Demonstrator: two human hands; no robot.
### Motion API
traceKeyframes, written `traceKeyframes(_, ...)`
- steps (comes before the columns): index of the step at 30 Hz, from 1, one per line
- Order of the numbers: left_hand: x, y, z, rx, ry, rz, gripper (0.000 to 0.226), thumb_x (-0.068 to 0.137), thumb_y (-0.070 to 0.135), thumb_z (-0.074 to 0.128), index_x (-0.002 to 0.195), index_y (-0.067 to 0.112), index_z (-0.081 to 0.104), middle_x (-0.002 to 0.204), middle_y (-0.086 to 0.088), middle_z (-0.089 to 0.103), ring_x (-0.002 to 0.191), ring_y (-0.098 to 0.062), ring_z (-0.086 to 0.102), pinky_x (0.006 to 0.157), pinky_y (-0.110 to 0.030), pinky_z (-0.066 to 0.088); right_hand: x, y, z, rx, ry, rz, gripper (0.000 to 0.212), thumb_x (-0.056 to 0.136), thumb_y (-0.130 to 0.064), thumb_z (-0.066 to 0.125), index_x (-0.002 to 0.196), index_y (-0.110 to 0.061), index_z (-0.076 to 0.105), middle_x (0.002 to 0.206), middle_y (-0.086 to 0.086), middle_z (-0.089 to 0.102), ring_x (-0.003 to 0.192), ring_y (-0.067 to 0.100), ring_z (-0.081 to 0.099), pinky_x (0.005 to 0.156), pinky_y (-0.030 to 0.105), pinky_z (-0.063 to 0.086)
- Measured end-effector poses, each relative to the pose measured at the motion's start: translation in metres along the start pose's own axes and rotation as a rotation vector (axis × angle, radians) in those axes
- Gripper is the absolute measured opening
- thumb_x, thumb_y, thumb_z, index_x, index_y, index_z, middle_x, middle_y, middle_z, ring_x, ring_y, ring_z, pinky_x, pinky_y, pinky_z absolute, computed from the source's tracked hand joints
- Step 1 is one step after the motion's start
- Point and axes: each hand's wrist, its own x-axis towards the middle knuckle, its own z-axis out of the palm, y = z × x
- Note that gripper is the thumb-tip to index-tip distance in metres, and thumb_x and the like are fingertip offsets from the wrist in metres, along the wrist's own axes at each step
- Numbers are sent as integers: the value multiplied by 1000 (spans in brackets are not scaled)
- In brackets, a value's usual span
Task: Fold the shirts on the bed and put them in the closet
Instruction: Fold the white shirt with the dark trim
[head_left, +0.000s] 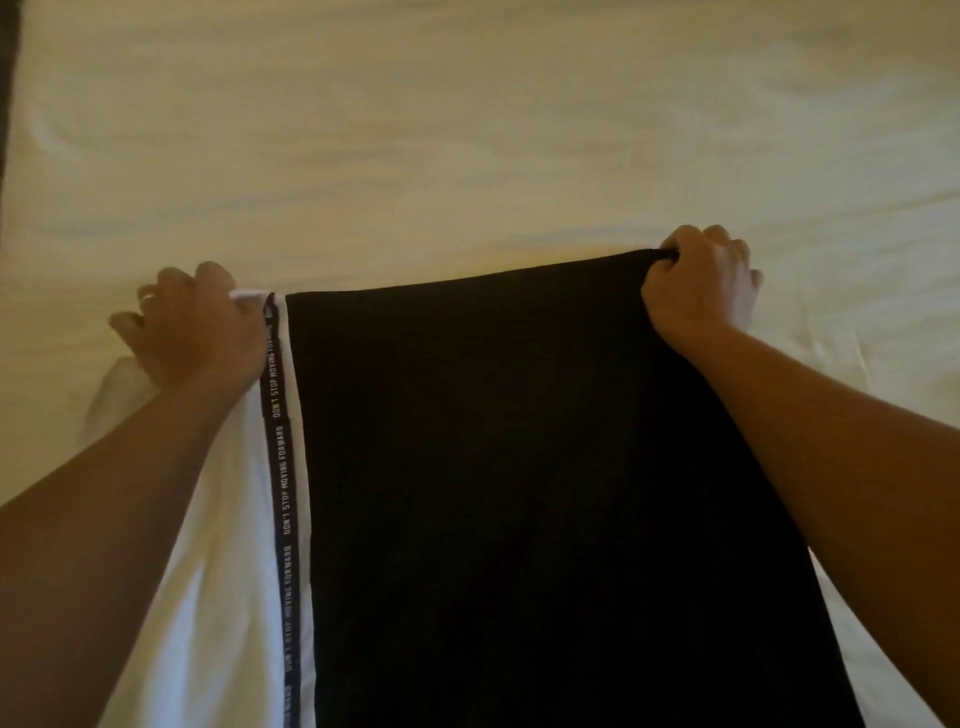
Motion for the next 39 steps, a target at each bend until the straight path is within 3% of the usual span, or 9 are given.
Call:
traceKeyframes(4, -8, 0, 13, -19, -8, 226, 23, 96, 25, 53, 115, 18, 65, 122, -15, 57, 121, -41, 46, 102, -58, 26, 4, 8, -2, 82, 23, 84, 16, 90, -17, 50, 100, -14, 61, 112, 8, 58, 107, 31, 52, 92, 44, 43)
traceKeyframes(7, -2, 3, 14, -32, -40, 179, 22, 99, 23, 50, 113, 16, 66, 117, -17, 59, 119, -41, 48, 103, -57, 25, 15, 11, -8, 229, 22, 167, 15, 87, -11, 49, 94, -13, 63, 100, 6, 65, 90, 24, 57, 79, 39, 50)
traceKeyframes(10, 1, 12, 14, -64, -11, 70, 21, 101, 21, 49, 112, 15, 65, 114, -19, 58, 117, -45, 49, 103, -57, 26, 23, 13, -11, 344, 54, 230, 21, 90, -7, 49, 102, -13, 66, 99, 2, 63, 83, 16, 54, 74, 33, 51)
traceKeyframes(14, -12, 23, 17, -60, 44, 37, 23, 99, 15, 52, 118, 13, 64, 124, -21, 53, 124, -46, 44, 106, -60, 24, 22, 17, -10, 344, 32, 208, 27, 99, -18, 57, 125, -16, 57, 115, 2, 58, 98, 19, 55, 85, 32, 49)
traceKeyframes(18, -40, 32, 15, -56, 54, 135, 36, 101, 27, 50, 134, 13, 54, 143, -20, 42, 133, -46, 36, 105, -65, 25, 5, 27, -22, 322, -27, 208, 46, 98, -35, 57, 139, -19, 43, 137, 8, 53, 120, 27, 54, 98, 45, 49)
traceKeyframes(24, -115, 43, 4, -37, -173, 358, 50, 103, 39, 46, 147, 16, 46, 152, -17, 38, 136, -42, 38, 104, -62, 35, -60, 61, -49, 240, -250, 291, 52, 96, -35, 56, 142, -14, 42, 133, 17, 56, 114, 37, 59, 94, 50, 51)
traceKeyframes(34, -288, 29, -23, -11, -459, 528, 57, 103, 49, 46, 154, 25, 35, 158, -7, 29, 142, -28, 36, 111, -46, 40, -246, 142, -90, 200, -467, 433, 19, 95, -30, 55, 110, -21, 47, 96, 4, 52, 78, 20, 54, 74, 38, 49)
traceKeyframes(37, -366, 15, -25, 6, -501, 555, 60, 101, 51, 47, 154, 26, 33, 152, -6, 36, 136, -25, 42, 106, -40, 43, -302, 172, -102, 205, -511, 466, 15, 96, -27, 58, 104, -17, 51, 87, 1, 56, 72, 17, 55, 68, 36, 49)
traceKeyframes(39, -411, 6, -22, 13, -519, 566, 63, 101, 55, 45, 155, 25, 31, 147, -4, 40, 131, -22, 46, 101, -36, 45, -327, 186, -105, 203, -537, 492, 14, 95, -25, 59, 99, -12, 58, 83, 4, 61, 72, 22, 59, 73, 41, 55)
